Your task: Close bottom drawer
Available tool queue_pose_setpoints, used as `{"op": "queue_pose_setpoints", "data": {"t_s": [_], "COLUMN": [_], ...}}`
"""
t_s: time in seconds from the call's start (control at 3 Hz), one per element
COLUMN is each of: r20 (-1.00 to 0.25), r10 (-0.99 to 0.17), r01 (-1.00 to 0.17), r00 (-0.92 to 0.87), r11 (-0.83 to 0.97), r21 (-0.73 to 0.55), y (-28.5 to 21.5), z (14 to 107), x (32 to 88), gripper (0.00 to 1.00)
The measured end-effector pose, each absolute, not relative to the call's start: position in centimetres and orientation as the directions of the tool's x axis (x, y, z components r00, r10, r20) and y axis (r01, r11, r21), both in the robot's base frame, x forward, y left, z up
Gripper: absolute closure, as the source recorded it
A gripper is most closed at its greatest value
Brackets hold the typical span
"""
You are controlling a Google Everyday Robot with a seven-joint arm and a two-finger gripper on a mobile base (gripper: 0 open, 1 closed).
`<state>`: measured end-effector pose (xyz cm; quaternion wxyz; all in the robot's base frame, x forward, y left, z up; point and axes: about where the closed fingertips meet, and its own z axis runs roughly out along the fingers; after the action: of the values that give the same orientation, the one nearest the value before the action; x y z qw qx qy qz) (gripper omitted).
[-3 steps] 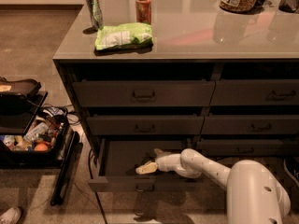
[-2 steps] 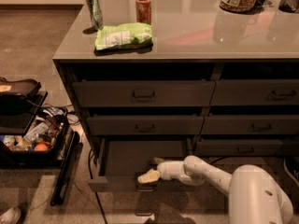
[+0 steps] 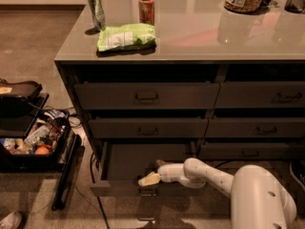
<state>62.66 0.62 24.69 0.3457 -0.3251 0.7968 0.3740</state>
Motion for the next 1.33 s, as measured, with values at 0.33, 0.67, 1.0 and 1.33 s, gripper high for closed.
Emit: {"op": "queue_pose_setpoints", "data": {"t_s": [0.33, 0.67, 1.0, 1.33], "r20": [-0.766, -0.747, -0.747, -0.724], "r10": [-0.386, -0.403, -0.432, -0.476], "r01": [-0.810, -0.798, -0.830, -0.845], "r00": [-0.514, -0.529, -0.505, -0.498], "r11": [0.511, 0.536, 0.480, 0.455], "r21": [0.286, 0.275, 0.283, 0.282], "y": [3.7, 4.1, 5.1, 6.2], "z": [22.4, 21.0, 21.3, 21.0], "x": [60.3, 58.8, 58.6, 56.7], "gripper": [0.00, 0.00, 0.00, 0.00]}}
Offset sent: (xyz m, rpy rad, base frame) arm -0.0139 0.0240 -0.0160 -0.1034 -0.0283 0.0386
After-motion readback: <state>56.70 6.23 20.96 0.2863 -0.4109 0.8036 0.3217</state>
